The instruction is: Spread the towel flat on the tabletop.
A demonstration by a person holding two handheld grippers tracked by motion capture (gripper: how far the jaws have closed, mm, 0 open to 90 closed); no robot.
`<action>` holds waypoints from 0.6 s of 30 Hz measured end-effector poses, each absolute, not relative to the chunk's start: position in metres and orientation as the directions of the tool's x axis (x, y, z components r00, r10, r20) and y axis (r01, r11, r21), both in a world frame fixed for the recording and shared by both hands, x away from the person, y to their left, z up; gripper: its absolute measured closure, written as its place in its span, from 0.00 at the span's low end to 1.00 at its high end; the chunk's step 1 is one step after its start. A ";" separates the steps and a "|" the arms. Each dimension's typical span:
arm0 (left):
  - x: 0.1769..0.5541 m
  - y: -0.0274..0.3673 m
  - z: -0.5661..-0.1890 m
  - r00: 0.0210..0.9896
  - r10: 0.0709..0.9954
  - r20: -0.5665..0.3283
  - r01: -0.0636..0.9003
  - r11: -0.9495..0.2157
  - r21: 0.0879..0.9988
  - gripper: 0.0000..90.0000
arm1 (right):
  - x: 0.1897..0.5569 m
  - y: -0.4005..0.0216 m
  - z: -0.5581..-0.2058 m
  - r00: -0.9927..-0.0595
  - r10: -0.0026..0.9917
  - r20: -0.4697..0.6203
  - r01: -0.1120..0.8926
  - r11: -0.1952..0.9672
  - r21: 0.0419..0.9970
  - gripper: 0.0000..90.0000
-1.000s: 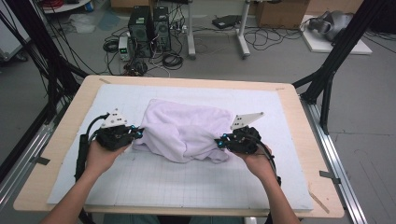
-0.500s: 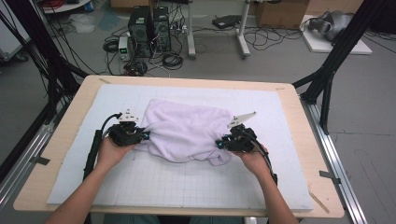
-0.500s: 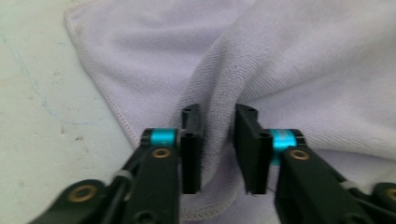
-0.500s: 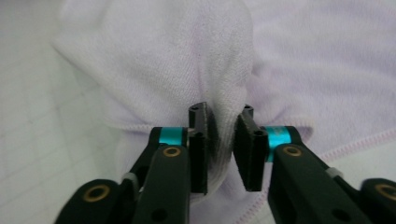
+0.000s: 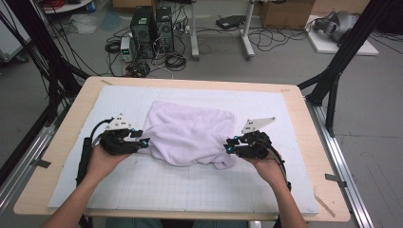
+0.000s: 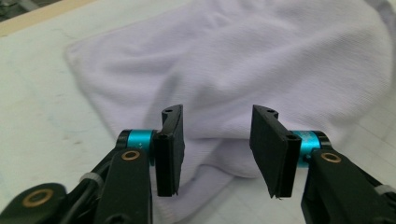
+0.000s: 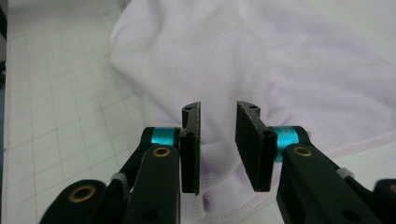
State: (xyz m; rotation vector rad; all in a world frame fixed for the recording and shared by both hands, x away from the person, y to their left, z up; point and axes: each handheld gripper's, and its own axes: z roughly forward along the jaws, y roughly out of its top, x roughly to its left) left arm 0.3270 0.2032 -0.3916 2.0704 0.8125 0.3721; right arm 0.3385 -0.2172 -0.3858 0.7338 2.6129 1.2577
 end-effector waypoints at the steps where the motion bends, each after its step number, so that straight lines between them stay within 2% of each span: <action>1: 0.325 0.198 -0.396 0.755 0.654 -0.038 0.410 -0.427 0.806 0.63 | 0.338 -0.214 -0.387 -0.874 0.481 0.068 0.360 0.547 0.756 0.78; 7: 0.322 0.166 -0.423 0.819 0.571 -0.060 0.402 -0.495 0.771 0.62 | 0.344 -0.196 -0.408 -0.879 0.471 0.073 0.370 0.578 0.727 0.67; 9: 0.324 0.156 -0.429 0.824 0.564 -0.061 0.403 -0.507 0.762 0.58 | 0.346 -0.192 -0.417 -0.878 0.470 0.087 0.382 0.581 0.718 0.67; 11: 0.327 0.148 -0.433 0.822 0.567 -0.049 0.402 -0.518 0.755 0.59 | 0.348 -0.188 -0.424 -0.881 0.463 0.094 0.386 0.589 0.710 0.71; 15: 0.331 0.140 -0.437 0.800 0.601 -0.004 0.398 -0.525 0.752 0.79 | 0.349 -0.182 -0.425 -0.883 0.464 0.074 0.373 0.595 0.712 0.82; 18: 0.330 0.142 -0.434 0.801 0.599 0.013 0.382 -0.527 0.759 0.88 | 0.347 -0.182 -0.423 -0.887 0.456 0.074 0.365 0.594 0.717 0.89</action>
